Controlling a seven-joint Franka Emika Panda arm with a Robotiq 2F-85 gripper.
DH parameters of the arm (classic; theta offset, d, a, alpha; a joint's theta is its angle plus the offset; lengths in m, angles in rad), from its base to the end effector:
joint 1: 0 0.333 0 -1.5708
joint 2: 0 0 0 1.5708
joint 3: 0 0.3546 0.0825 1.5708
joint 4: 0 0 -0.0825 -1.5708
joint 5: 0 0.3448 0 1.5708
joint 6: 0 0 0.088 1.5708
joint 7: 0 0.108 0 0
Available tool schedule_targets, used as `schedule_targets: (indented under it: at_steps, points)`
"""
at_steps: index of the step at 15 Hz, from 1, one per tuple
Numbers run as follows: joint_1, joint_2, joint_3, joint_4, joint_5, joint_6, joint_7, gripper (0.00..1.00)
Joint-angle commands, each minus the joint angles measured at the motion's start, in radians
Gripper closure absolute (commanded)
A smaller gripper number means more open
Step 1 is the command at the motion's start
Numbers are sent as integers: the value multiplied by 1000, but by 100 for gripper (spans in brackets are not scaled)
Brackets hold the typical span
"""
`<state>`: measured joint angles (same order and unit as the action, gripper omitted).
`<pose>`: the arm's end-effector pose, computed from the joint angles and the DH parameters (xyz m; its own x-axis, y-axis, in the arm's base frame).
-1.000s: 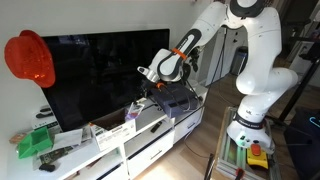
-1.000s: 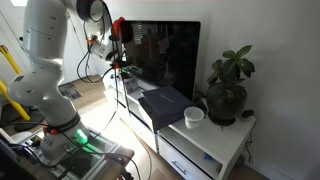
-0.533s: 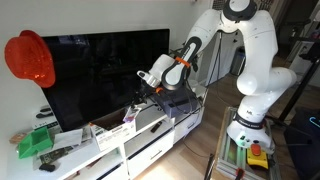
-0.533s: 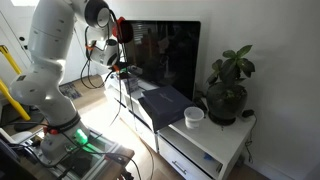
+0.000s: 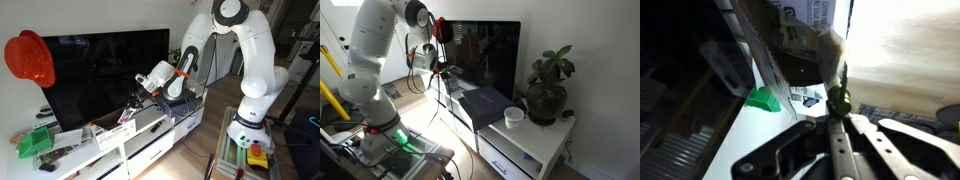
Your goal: Put the snack pack in the box and then move the box to the right a bit
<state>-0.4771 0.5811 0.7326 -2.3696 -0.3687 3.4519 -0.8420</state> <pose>0.5254 0.1500 0.2950 0.1141 0.7819 0.6129 0.8625 -0.3842 0.3295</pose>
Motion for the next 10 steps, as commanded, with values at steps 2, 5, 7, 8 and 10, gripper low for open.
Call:
schedule_targets:
  at_steps: [2, 5, 7, 8, 10]
  points:
    - [198, 9, -196, 78, -105, 107, 109, 99]
    - [331, 26, -329, 126, -126, 136, 160, 99]
    - [395, 44, -392, 156, -131, 138, 190, 99]
    - [420, 51, -415, 170, -135, 129, 202, 99]
    - [466, 70, -459, 195, -134, 124, 217, 72]
